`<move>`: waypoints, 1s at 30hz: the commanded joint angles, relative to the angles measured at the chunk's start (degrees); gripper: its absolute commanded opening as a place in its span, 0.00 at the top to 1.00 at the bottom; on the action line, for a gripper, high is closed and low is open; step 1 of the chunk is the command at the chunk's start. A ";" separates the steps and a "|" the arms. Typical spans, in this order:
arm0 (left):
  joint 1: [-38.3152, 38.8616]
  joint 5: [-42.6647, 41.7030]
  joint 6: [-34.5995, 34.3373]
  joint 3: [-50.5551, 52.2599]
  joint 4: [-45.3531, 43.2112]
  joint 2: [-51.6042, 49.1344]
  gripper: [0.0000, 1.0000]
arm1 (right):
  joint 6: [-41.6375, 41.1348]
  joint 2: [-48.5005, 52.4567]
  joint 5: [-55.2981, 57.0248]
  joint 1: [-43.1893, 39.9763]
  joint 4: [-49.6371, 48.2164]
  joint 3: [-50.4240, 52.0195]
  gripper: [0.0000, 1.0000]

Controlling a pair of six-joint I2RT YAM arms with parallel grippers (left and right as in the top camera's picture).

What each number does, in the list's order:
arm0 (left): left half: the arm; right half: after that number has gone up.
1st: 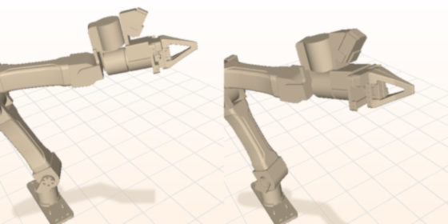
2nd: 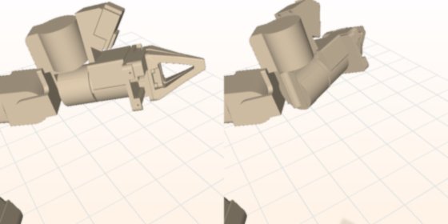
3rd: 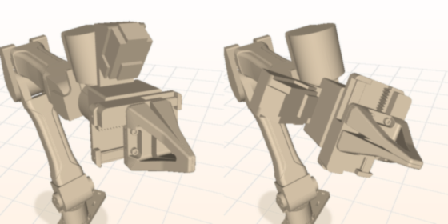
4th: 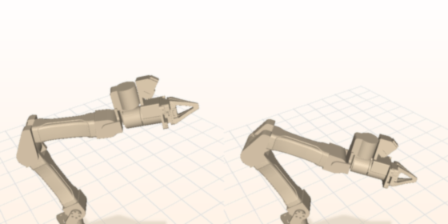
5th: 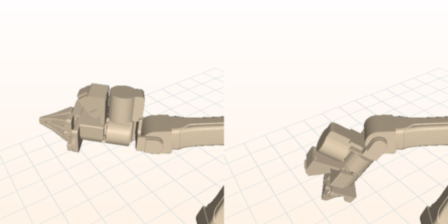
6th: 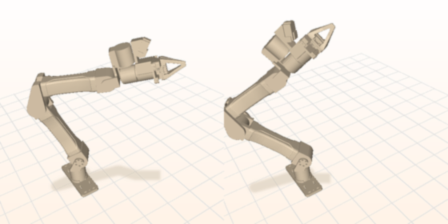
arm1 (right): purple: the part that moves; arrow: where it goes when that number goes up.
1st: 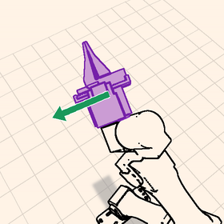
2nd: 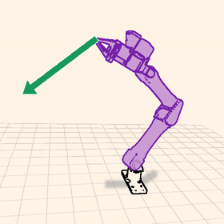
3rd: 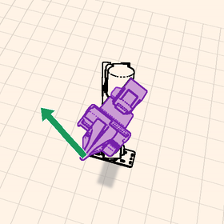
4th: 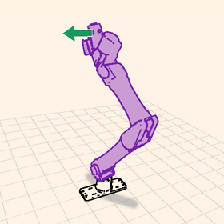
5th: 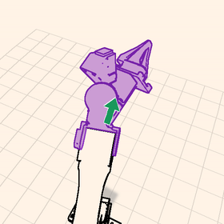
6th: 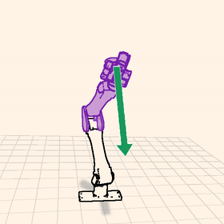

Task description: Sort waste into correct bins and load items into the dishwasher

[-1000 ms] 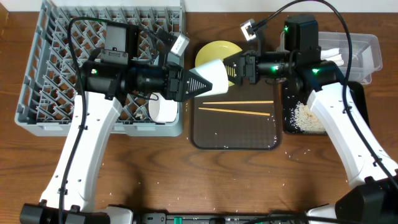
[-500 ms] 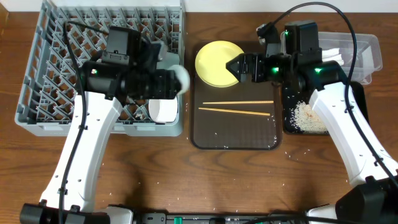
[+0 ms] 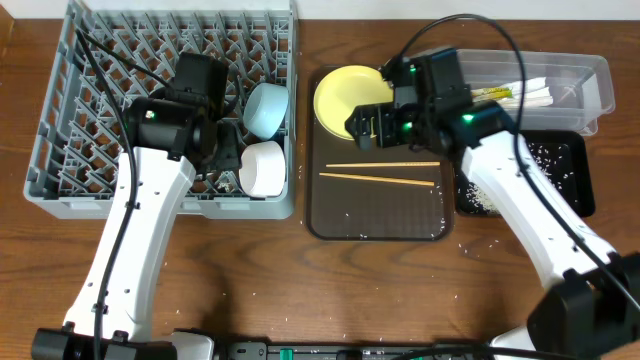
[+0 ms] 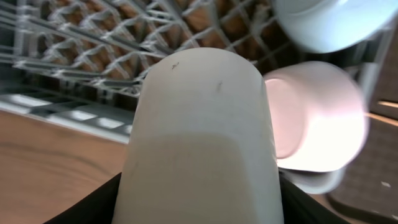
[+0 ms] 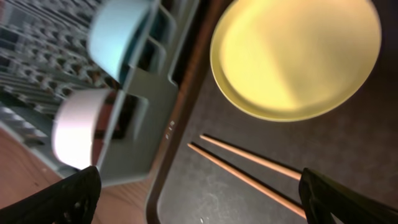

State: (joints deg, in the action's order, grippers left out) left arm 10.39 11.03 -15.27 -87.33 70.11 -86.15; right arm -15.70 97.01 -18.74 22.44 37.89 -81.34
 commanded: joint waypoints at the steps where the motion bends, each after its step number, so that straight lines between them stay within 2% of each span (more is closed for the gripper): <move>1: -0.13 5.16 -1.55 -1.51 0.39 -0.52 0.55 | 0.07 1.88 1.86 0.50 0.74 0.24 0.01; 6: -1.51 5.07 -1.55 -1.40 0.39 -3.17 0.55 | 0.09 3.21 2.29 0.50 2.73 0.26 0.01; 10: -2.62 4.20 -1.53 -1.40 0.59 -6.21 0.50 | 0.46 3.34 2.45 0.50 3.74 0.26 0.01; 16: -4.68 -2.93 0.72 -1.40 0.28 -10.56 0.50 | 1.09 3.34 2.47 0.50 4.52 0.26 0.01; 25: -6.91 -3.39 0.83 -1.38 0.37 -17.35 0.50 | 1.64 3.34 2.47 0.50 5.25 0.26 0.01; 28: -6.95 -3.34 0.81 -1.29 0.17 -19.15 0.42 | 1.64 3.34 2.45 0.50 5.35 0.26 0.01; 30: -6.95 -3.34 0.81 -1.29 -0.09 -20.20 0.33 | 1.64 3.34 2.45 0.50 5.44 0.26 0.01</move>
State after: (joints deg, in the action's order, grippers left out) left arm 3.75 7.86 -14.94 -87.37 70.11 -104.95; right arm -14.83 99.96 -16.67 22.63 43.07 -81.23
